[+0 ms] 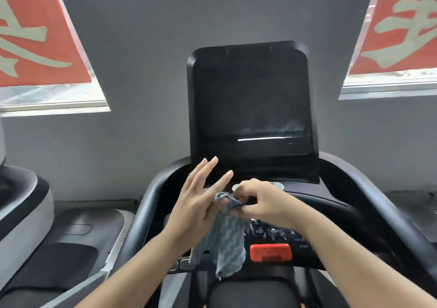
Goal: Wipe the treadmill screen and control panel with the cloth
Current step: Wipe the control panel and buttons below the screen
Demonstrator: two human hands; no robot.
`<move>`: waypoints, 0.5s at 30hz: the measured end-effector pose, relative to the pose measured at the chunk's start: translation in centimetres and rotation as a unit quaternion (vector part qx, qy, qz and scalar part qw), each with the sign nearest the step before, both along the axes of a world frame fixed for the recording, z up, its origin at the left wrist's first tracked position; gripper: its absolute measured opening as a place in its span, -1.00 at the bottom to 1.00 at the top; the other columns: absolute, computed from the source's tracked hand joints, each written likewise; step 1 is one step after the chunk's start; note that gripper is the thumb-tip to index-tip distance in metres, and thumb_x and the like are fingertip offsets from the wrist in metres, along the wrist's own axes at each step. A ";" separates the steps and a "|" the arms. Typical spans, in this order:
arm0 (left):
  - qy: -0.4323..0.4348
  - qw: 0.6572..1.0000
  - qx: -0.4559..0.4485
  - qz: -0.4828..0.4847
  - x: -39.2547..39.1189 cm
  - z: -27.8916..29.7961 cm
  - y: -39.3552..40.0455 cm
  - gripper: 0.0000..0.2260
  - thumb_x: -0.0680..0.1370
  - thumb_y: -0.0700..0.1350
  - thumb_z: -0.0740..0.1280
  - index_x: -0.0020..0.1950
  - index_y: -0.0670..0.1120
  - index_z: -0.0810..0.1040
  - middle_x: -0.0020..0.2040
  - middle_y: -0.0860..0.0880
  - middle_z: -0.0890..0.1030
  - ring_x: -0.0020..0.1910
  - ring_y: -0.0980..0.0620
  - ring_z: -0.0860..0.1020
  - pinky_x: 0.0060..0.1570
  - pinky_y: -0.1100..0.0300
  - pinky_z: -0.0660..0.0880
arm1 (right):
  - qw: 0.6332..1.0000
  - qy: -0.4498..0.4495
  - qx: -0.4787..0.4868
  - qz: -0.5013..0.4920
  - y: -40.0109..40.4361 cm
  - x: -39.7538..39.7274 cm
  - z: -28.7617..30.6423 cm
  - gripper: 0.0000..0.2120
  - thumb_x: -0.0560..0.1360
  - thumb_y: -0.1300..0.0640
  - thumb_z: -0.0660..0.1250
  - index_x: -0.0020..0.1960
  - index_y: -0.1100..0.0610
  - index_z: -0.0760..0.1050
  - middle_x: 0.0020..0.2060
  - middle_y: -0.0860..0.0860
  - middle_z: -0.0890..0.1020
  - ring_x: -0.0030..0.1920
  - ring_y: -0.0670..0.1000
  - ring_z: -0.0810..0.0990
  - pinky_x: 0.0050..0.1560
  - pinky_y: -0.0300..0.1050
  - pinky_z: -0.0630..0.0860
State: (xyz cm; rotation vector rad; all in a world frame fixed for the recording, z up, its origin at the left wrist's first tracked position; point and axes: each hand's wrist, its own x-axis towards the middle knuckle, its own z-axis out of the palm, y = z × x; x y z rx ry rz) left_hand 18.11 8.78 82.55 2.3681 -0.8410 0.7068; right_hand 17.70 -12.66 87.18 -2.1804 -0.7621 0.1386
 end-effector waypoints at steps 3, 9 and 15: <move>-0.011 1.000 -0.007 0.000 -0.5 -0.7 -0.5 -0.62 0.67 0.03 0.18 0.48 0.02 0.44 0.58 -0.07 0.22 0.59 -0.10 0.10 0.50 -0.11 0.20 | 0.997 -0.049 -0.054 -0.031 -2.2 -0.3 -1.7 -0.88 0.49 0.08 0.45 -0.14 -0.14 0.58 -0.03 -0.16 0.56 0.08 -0.16 0.45 0.18 -0.23 0.35; -0.029 0.997 -0.046 0.047 -2.9 -3.3 -0.8 -0.71 0.62 0.05 0.26 0.24 0.01 0.65 0.52 -0.07 0.35 0.55 -0.18 0.21 0.34 -0.28 0.36 | 0.976 -0.186 -0.045 -0.102 -4.9 -2.5 -6.0 -0.90 0.43 0.04 0.35 -0.11 0.00 0.63 0.11 -0.17 0.52 0.26 -0.15 0.37 0.39 -0.16 0.23; -0.027 0.983 -0.141 0.118 -5.8 -7.5 -1.4 -0.79 0.56 0.11 0.31 0.08 0.12 0.70 0.47 -0.04 0.42 0.48 -0.12 0.33 0.44 0.07 0.28 | 0.957 -0.250 -0.017 -0.146 -4.8 -4.1 -10.9 -0.91 0.40 0.11 0.31 -0.13 -0.01 0.56 0.24 -0.12 0.49 0.39 -0.04 0.38 0.55 0.18 0.11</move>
